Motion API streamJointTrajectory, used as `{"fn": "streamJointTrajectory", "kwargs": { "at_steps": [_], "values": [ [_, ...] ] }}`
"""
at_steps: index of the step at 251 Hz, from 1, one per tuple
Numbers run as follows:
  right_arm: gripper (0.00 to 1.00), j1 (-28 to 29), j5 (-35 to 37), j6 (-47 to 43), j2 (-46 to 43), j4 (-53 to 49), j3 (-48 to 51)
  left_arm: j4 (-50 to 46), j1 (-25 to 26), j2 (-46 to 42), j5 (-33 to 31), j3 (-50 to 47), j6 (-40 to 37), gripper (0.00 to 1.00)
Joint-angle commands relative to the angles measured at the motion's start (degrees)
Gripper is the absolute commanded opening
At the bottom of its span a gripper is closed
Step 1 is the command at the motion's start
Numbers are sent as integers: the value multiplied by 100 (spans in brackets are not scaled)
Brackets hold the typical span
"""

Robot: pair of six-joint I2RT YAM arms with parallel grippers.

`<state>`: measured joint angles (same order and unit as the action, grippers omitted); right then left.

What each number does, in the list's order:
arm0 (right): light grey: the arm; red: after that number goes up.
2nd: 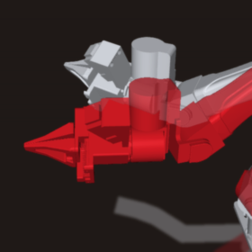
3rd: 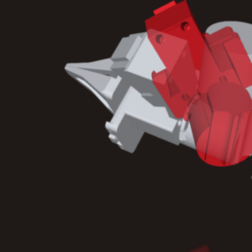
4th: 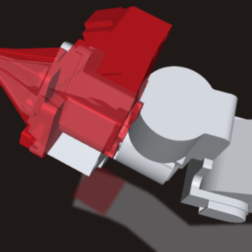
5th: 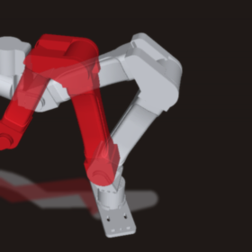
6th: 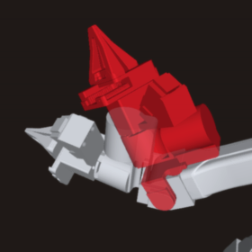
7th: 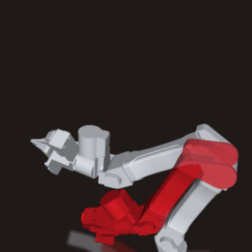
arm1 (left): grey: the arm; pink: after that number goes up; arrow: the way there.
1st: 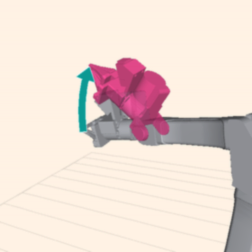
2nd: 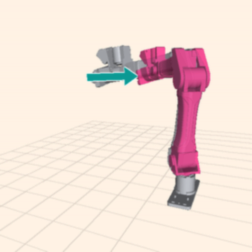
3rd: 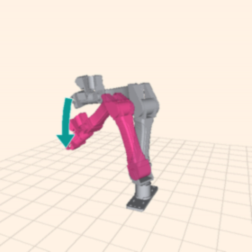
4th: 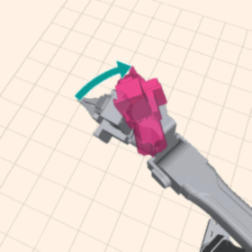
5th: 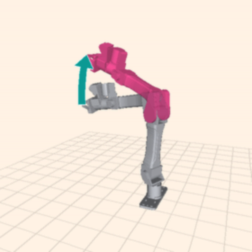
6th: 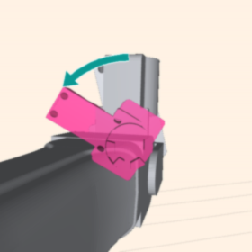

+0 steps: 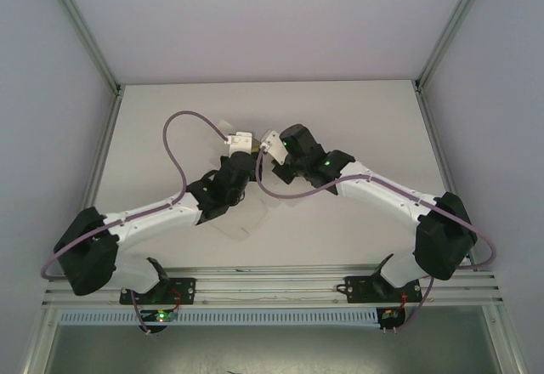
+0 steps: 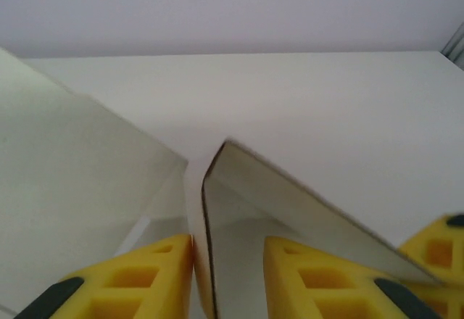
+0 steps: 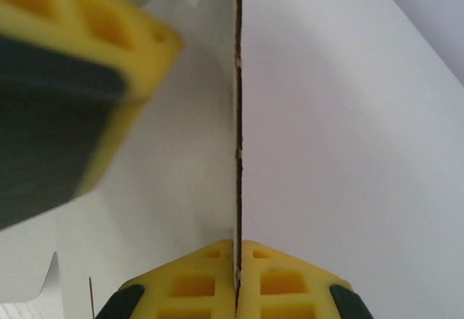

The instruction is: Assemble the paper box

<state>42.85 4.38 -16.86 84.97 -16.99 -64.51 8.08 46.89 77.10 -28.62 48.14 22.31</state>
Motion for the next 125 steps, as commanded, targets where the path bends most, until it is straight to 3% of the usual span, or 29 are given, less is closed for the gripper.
{"fn": "streamJointTrajectory", "kwargs": {
  "at_steps": [1, 55, 77, 96, 125],
  "values": [
    [0, -127, -188, -180, -226, 356, -71, -679, 5, -551, 244, -183, -93, 40],
    [0, -312, -287, -244, -270, 244, -19, -1680, -386, -1685, 527, -380, 6, 71],
    [0, -352, -394, -412, -310, 214, 25, -2203, -697, -2055, 738, -353, 41, 99],
    [0, -396, -570, -597, -349, 192, 78, -2750, -1222, -2257, 1135, -229, 163, 100],
    [0, -531, -1003, -884, -352, 14, 71, -3092, -2306, -2281, 2745, -138, -67, 100]
  ]
}}
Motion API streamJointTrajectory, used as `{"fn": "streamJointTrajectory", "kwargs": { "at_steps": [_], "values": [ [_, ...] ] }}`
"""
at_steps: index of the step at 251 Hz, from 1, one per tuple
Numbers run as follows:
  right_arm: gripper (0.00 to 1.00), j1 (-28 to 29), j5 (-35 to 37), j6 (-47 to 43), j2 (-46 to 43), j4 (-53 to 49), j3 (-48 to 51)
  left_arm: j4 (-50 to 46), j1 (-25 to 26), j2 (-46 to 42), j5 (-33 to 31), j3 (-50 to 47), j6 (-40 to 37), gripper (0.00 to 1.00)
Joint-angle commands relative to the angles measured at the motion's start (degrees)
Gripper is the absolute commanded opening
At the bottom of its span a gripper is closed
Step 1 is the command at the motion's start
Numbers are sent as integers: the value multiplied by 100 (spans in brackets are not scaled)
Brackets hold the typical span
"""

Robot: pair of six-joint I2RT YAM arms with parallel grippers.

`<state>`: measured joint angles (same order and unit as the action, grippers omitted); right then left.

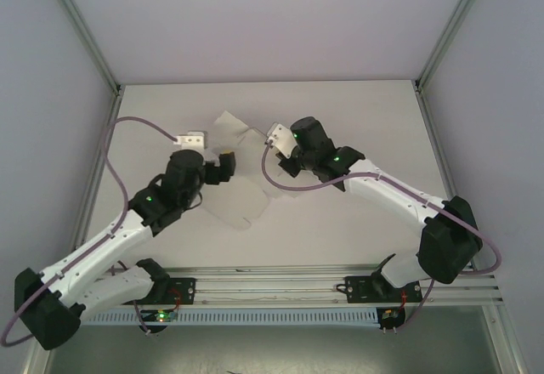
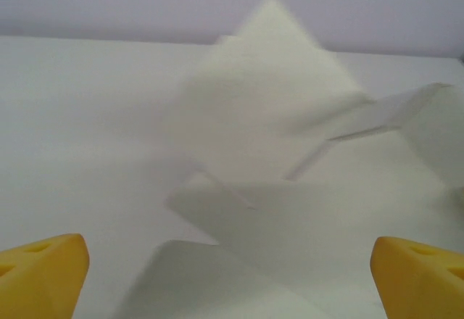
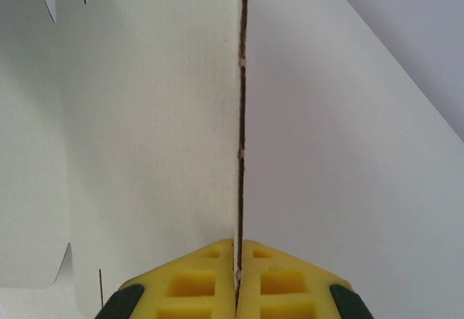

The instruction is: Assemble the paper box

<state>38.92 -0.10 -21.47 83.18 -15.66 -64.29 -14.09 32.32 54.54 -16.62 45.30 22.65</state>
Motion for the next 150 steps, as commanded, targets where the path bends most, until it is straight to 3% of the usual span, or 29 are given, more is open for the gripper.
{"fn": "streamJointTrajectory", "kwargs": {
  "at_steps": [1, 31, 59, 89, 150],
  "values": [
    [0, -142, -571, -434, -167, -129, 49, -867, -884, -24, 1621, 142, -129, 100],
    [0, -275, -930, -765, -142, -209, 40, -356, -1571, 163, 3317, -5, -715, 100],
    [0, -462, -1335, -894, -126, -292, -25, -69, -2036, 353, 4096, -107, -797, 100],
    [0, -699, -1996, -1082, -146, -413, -58, 944, -2509, 372, 5095, -566, -707, 100],
    [0, -982, -2683, -1176, -179, -561, -128, 838, -2576, 405, 5337, -639, -1277, 94]
  ]
}}
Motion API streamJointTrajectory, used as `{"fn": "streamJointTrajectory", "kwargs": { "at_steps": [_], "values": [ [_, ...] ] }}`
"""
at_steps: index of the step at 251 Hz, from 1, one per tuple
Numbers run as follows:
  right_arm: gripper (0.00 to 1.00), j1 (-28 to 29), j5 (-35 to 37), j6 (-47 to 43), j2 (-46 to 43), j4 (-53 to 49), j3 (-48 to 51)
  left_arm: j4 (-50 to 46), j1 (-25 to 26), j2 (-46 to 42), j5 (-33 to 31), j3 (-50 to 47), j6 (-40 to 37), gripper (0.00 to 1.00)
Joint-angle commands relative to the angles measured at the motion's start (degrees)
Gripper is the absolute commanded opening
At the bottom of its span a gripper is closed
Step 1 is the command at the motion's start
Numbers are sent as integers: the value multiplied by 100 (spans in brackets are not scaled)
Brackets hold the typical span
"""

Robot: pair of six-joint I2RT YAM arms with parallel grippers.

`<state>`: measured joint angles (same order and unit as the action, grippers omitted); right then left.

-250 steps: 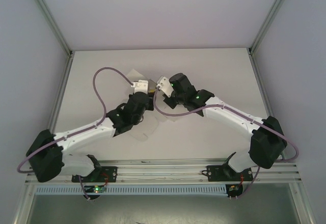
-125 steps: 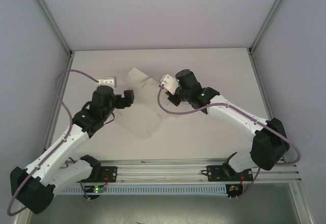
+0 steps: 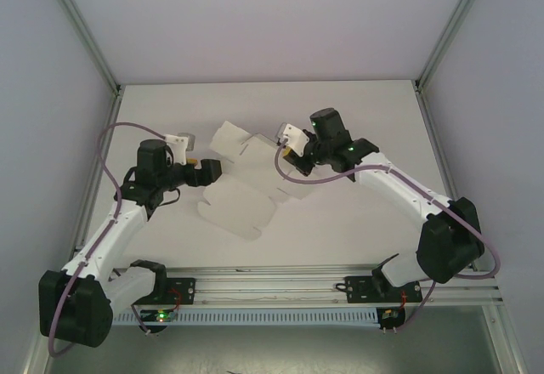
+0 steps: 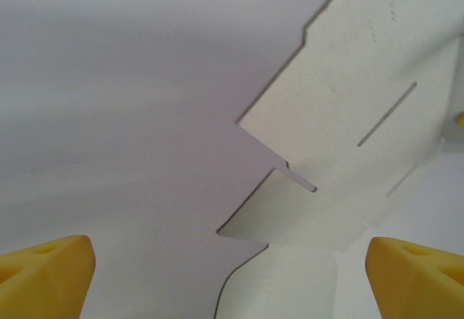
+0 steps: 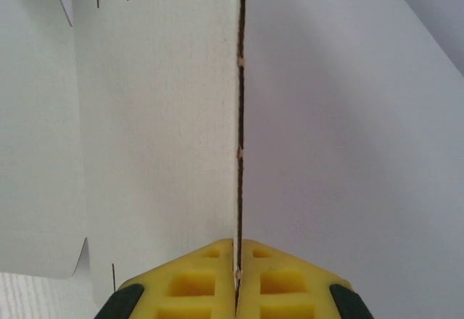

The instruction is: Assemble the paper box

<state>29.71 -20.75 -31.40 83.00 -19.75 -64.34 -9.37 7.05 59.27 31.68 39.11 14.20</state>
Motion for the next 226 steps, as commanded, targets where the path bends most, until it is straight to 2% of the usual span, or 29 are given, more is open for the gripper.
{"fn": "streamJointTrajectory", "kwargs": {
  "at_steps": [1, 22, 51, 78, 97, 135, 155, 226],
  "values": [
    [0, -62, -625, -179, -161, -152, -123, 370, -47, -66, 506, -23, -438, 93],
    [0, -64, -793, -234, -203, -161, -114, 445, -41, -116, 323, -77, -455, 91],
    [0, -93, -925, -219, -254, -161, -124, 525, -51, -65, 453, -81, -489, 87],
    [0, -135, -1027, -173, -287, -170, -132, 513, -51, 31, 432, -102, -506, 77],
    [0, -165, -1021, -157, -299, -179, -141, 597, -53, 58, 631, -159, -519, 70],
    [0, -202, -1129, -98, -216, -221, -202, 979, -46, 4, 1322, -343, -585, 65],
    [0, -210, -1228, -99, -196, -214, -222, 938, -46, 65, 1330, -293, -600, 55],
    [0, -206, -1378, -11, -105, -205, -284, 1062, -28, 315, 1604, -231, -617, 36]
  ]
}}
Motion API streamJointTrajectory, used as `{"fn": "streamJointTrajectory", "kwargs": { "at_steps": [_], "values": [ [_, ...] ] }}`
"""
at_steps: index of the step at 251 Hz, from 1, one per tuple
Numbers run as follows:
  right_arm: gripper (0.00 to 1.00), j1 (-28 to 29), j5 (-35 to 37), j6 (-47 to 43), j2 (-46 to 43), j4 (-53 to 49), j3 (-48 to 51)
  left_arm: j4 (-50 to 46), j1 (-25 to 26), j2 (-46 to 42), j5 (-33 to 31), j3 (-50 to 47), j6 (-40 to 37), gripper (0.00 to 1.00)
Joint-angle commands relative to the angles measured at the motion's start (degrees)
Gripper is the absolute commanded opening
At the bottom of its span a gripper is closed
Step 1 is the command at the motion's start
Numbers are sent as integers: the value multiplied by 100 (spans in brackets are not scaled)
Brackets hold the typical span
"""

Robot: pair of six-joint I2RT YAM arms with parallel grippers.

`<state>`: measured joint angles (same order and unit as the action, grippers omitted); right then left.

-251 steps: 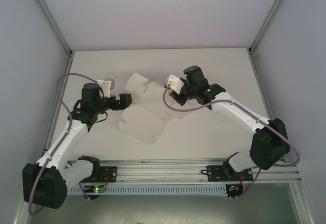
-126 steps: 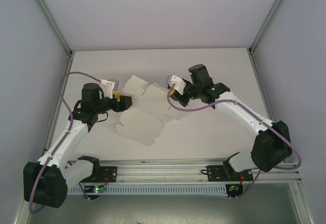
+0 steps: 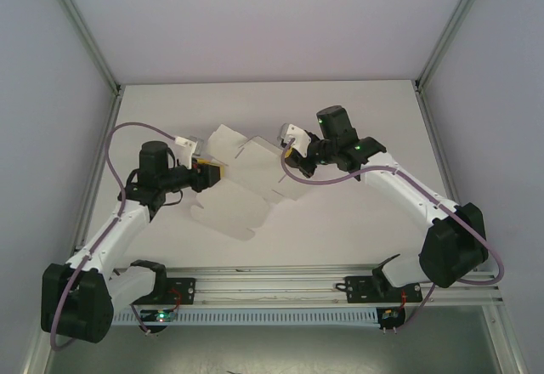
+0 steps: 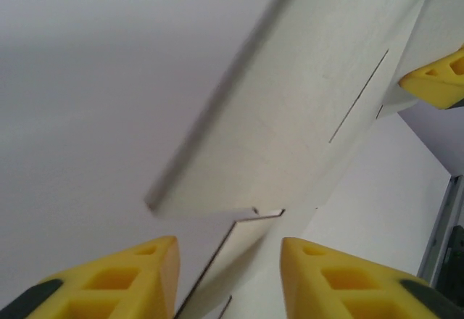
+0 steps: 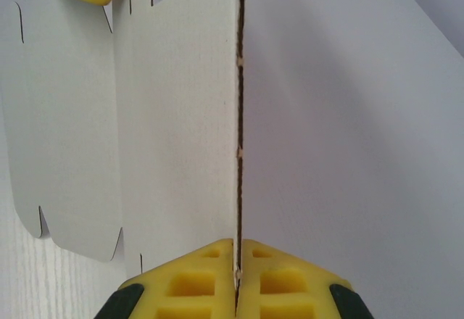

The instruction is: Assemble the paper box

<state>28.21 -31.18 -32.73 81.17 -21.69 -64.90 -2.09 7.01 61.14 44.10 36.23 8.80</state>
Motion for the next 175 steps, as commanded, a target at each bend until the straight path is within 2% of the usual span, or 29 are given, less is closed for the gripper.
{"fn": "streamJointTrajectory", "kwargs": {
  "at_steps": [1, 28, 97, 123, 139, 175],
  "values": [
    [0, -58, -340, 120, 81, -10, -230, 333, -24, 131, 367, 59, -79, 36],
    [0, -50, -319, 151, 127, -28, -277, 341, 27, 273, 436, 104, -82, 30],
    [0, -28, -338, 178, 205, -46, -361, 337, 196, 319, 596, 140, -251, 28],
    [0, 1, -178, 276, 239, -69, -402, 207, 267, 302, 521, 205, -262, 23],
    [0, 77, 3, 328, 255, -117, -456, -45, 385, 293, 232, 299, -353, 20],
    [0, 405, 565, 398, 259, -200, -546, -795, 903, 327, -1314, 667, -435, 13]
  ]
}}
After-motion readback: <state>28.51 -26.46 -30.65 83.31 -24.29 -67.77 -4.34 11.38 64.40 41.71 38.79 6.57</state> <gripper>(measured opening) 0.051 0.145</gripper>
